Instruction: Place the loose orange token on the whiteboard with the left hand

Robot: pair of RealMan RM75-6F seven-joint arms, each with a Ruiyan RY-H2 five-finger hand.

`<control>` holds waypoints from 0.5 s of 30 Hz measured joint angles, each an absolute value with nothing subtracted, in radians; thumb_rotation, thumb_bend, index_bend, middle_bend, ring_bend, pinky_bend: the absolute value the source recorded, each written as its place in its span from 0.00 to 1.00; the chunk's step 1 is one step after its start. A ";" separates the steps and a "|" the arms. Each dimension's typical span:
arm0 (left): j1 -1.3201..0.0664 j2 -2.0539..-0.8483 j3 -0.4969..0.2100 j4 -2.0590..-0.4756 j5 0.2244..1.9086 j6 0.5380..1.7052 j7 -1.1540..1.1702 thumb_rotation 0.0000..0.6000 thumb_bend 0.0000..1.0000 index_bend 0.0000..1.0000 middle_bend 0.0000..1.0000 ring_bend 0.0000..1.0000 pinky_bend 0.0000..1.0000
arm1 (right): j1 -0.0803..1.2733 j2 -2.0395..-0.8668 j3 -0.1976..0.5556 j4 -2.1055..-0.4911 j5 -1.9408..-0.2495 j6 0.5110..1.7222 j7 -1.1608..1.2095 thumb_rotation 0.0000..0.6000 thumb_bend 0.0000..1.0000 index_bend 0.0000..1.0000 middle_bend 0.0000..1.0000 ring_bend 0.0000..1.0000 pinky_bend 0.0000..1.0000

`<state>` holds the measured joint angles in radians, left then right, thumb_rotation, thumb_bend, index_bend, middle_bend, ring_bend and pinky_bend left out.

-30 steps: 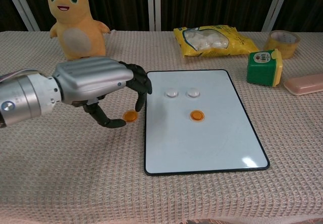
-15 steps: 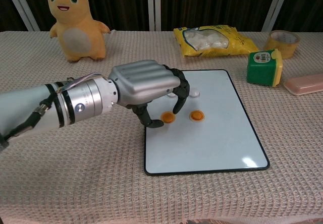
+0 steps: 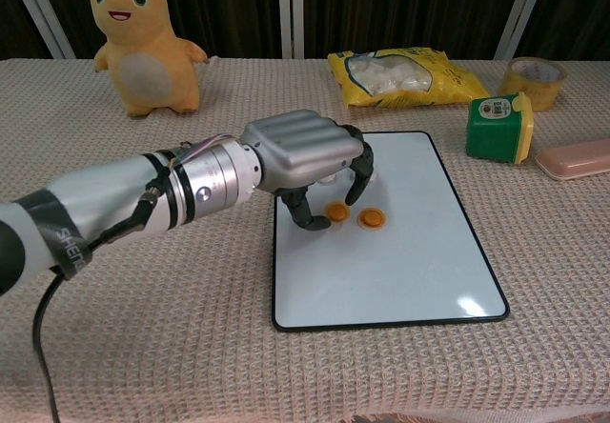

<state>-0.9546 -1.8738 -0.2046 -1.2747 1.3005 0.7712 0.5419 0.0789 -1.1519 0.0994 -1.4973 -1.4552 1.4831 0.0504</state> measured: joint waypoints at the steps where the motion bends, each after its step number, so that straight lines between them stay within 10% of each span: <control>1: -0.958 -1.877 -0.204 -1.272 1.298 0.773 0.545 1.00 0.26 0.58 0.21 0.11 0.18 | 0.079 -1.153 0.100 -1.496 -1.456 1.484 0.051 1.00 0.34 0.00 0.00 0.00 0.00; 15: -0.983 -1.875 -0.187 -1.286 1.243 0.782 0.589 1.00 0.26 0.58 0.21 0.11 0.18 | 0.082 -1.162 0.103 -1.481 -1.456 1.485 0.063 1.00 0.35 0.00 0.00 0.00 0.00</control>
